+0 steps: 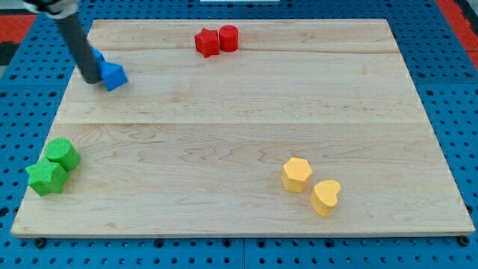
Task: Push triangle below the red circle
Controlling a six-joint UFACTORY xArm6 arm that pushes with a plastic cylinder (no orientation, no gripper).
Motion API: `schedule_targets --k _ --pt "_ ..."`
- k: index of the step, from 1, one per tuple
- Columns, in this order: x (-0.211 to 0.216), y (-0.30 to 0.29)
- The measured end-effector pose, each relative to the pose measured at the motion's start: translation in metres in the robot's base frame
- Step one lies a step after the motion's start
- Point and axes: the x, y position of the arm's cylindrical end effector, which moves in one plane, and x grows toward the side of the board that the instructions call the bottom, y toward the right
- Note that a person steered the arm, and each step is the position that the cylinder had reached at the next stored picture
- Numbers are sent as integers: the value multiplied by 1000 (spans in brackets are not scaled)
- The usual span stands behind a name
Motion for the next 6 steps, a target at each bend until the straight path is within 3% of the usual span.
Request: schedule_targets --k 1,3,4,5,6 --pt "20 38" --pt "-19 14" --pt "-32 32" --pt "-22 78" --pt "-12 88"
